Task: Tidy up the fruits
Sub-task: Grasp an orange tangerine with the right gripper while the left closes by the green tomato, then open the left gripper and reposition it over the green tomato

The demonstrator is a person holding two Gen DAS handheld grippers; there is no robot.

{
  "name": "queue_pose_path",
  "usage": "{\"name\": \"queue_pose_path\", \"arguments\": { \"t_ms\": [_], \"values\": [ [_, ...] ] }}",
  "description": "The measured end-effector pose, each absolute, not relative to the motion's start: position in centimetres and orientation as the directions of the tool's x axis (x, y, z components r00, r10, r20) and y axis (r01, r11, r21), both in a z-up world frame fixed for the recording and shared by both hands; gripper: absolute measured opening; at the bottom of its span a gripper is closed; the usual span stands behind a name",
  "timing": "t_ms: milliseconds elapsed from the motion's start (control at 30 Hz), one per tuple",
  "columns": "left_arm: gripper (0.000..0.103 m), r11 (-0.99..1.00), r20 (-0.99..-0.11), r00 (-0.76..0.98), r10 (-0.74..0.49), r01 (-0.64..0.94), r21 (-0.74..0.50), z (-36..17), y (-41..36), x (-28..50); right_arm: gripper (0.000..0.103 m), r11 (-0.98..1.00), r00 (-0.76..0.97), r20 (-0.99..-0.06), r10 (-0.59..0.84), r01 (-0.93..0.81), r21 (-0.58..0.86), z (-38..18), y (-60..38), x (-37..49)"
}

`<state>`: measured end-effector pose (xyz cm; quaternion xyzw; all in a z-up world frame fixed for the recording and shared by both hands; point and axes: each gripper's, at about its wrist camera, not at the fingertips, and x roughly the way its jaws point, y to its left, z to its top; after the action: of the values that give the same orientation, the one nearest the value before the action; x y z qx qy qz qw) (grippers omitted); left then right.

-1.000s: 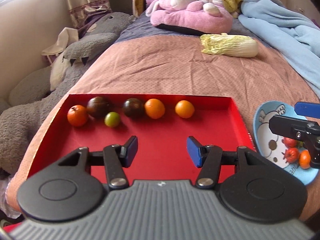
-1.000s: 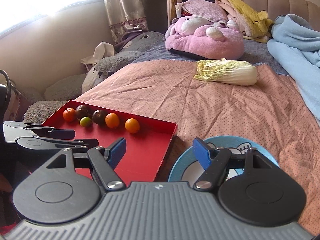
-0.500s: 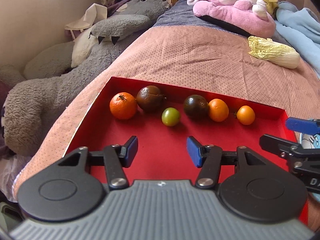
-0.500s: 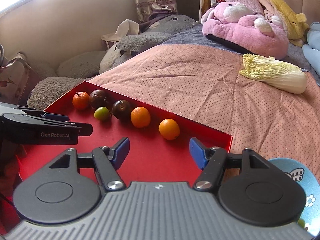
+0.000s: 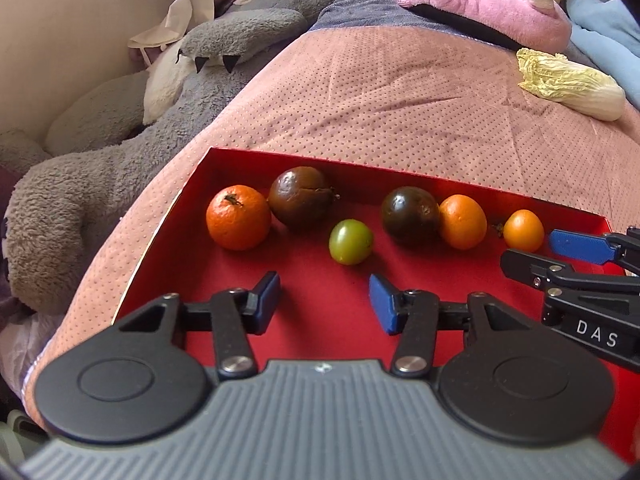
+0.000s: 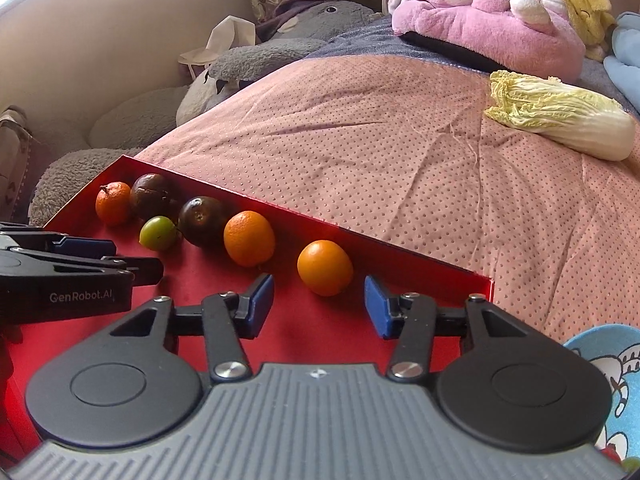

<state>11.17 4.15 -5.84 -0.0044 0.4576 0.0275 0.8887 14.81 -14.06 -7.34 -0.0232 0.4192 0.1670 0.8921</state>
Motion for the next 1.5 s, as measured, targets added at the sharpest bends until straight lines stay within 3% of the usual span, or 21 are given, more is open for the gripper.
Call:
{"name": "queue_pose_path", "arguments": {
  "t_ms": [133,300,367,467,1500],
  "values": [
    [0.035,0.998,-0.811,0.584,0.04,-0.057,0.008,-5.8,4.1,11.6,0.051,0.944,0.593,-0.757,0.276,-0.316,0.097,-7.5,-13.7,15.6],
    [0.02,0.998,-0.808,0.589,0.033,-0.063,-0.004,-5.9,4.0,12.0,0.038,0.944,0.586,-0.764,0.27,-0.318,0.089,-8.0,-13.6,16.2],
    [0.011,0.998,-0.807,0.59,0.032,-0.061,-0.005,-5.9,3.9,12.0,0.038,0.943,0.585,-0.763,0.275,-0.32,0.095,-8.0,-13.7,16.1],
    [0.007,0.998,-0.805,0.593,0.032,-0.069,-0.011,-5.9,4.0,11.9,0.038,0.943,0.585,-0.762,0.276,-0.317,0.098,-8.0,-14.0,15.7],
    [0.005,0.998,-0.767,0.638,-0.064,0.025,-0.063,-3.6,2.2,7.7,0.038,0.913,0.605,-0.707,0.366,-0.381,0.146,-3.2,-16.3,5.5]
  ]
}}
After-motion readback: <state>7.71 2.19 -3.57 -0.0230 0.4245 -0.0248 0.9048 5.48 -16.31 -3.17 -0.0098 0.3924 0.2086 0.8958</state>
